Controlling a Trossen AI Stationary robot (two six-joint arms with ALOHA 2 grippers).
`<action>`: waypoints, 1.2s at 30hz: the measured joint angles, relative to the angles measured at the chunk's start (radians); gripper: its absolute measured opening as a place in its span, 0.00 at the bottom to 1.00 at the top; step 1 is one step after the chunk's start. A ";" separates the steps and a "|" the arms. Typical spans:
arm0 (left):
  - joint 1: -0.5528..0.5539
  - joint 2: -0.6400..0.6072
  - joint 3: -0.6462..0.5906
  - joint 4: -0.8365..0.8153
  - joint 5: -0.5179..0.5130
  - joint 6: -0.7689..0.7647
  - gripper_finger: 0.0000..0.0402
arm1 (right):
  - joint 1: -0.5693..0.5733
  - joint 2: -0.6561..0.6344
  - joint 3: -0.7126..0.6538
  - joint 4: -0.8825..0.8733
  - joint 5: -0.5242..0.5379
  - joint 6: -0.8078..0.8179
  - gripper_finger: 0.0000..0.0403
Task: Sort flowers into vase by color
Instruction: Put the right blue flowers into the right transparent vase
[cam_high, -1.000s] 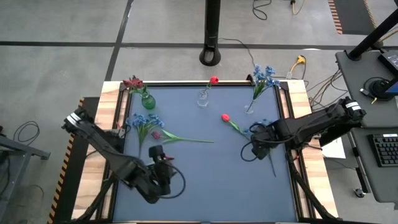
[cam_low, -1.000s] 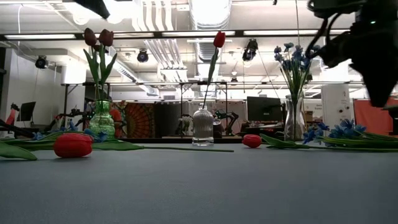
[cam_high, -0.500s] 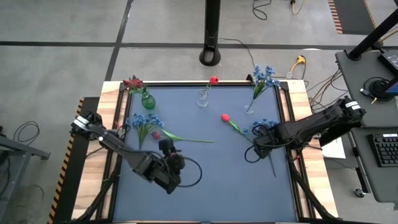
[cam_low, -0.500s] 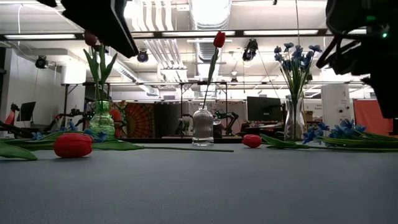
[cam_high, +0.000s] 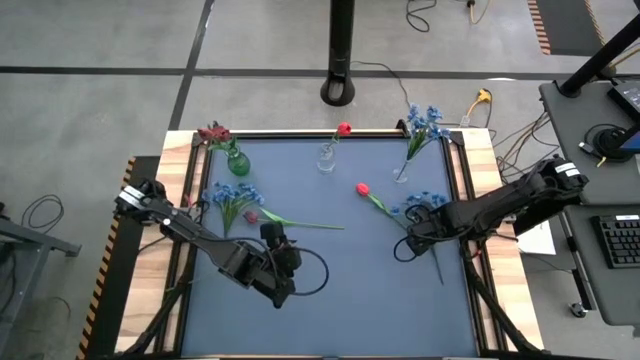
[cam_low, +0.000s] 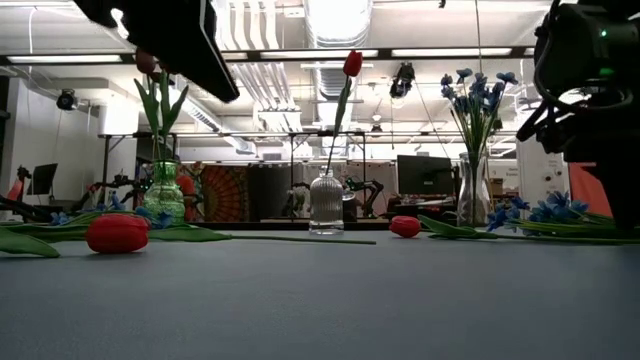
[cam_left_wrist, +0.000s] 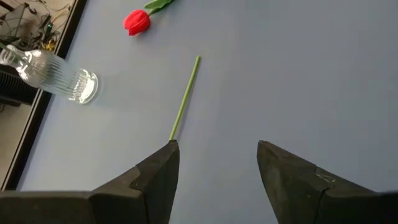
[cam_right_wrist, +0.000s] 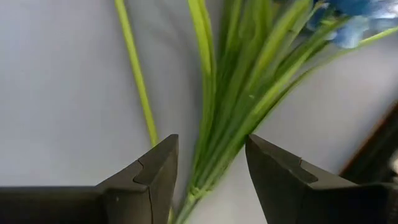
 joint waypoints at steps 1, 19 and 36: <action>0.003 0.000 -0.009 0.010 0.000 0.000 0.50 | 0.000 0.000 -0.010 0.018 -0.002 0.000 0.45; 0.034 0.000 -0.049 0.063 -0.063 0.000 0.50 | 0.000 0.000 -0.053 0.072 -0.009 0.035 0.05; 0.034 0.000 -0.059 0.172 -0.055 0.072 0.50 | 0.000 -0.090 0.184 0.103 0.251 -0.214 0.05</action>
